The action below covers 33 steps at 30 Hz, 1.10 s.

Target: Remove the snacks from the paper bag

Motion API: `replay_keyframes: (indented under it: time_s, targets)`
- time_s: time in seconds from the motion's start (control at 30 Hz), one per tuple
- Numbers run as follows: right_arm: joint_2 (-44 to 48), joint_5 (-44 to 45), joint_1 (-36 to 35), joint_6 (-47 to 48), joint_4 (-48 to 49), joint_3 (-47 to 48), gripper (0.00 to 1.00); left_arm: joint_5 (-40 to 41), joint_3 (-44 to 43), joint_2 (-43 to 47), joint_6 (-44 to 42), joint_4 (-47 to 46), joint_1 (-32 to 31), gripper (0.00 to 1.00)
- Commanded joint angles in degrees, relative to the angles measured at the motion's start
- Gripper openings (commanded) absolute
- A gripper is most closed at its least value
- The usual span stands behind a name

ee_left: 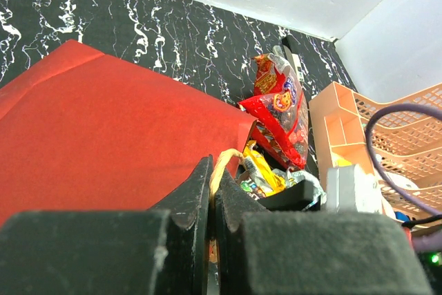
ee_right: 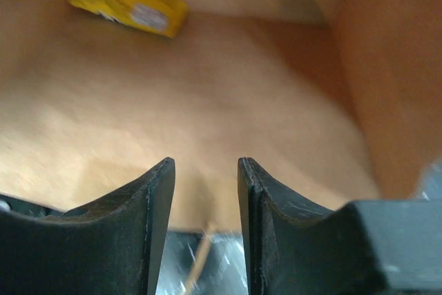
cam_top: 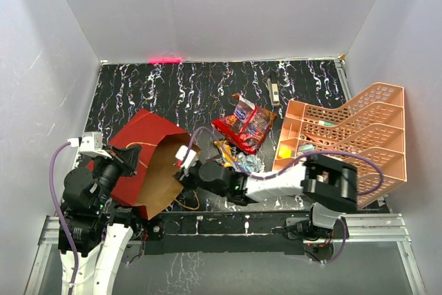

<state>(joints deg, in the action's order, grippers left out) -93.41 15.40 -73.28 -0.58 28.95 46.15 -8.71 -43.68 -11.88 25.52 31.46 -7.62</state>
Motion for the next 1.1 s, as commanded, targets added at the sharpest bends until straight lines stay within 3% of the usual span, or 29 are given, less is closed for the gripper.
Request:
replay_keyframes:
  time_s: [0.0, 0.1, 0.3, 0.43, 0.73, 0.97, 1.07]
  targets:
    - [-9.5, -5.7, -1.3, 6.1, 18.4, 6.2, 0.42, -0.1, 0.1, -0.6, -0.6, -1.3, 0.2, 0.0]
    - [-18.4, -2.7, -1.4, 10.2, 27.6, 9.2, 0.38, -0.3, -0.1, -0.1, -0.7, -1.2, 0.2, 0.0]
    - [-37.2, 15.3, -0.9, 19.1, 43.8, 22.1, 0.2, -1.2, -0.1, 0.2, -1.0, -1.4, 0.3, 0.0]
    - [-45.4, 19.1, 1.2, 23.7, 45.7, 30.6, 0.16, -1.3, -0.2, -0.2, -1.0, -1.3, 0.3, 0.0]
    - [-49.4, 31.5, 8.1, 19.4, 35.4, 39.1, 0.16, -0.8, -0.1, -1.8, -0.9, -1.4, 1.3, 0.0]
    - [-50.3, 45.6, 8.8, 29.6, 46.1, 38.8, 0.17, 3.1, -0.3, -3.8, 0.2, -0.3, 1.6, 0.0]
    - [-48.4, 42.7, 8.0, 28.9, 46.7, 36.3, 0.18, 4.4, -0.5, -5.0, 0.5, 0.3, 1.6, 0.0]
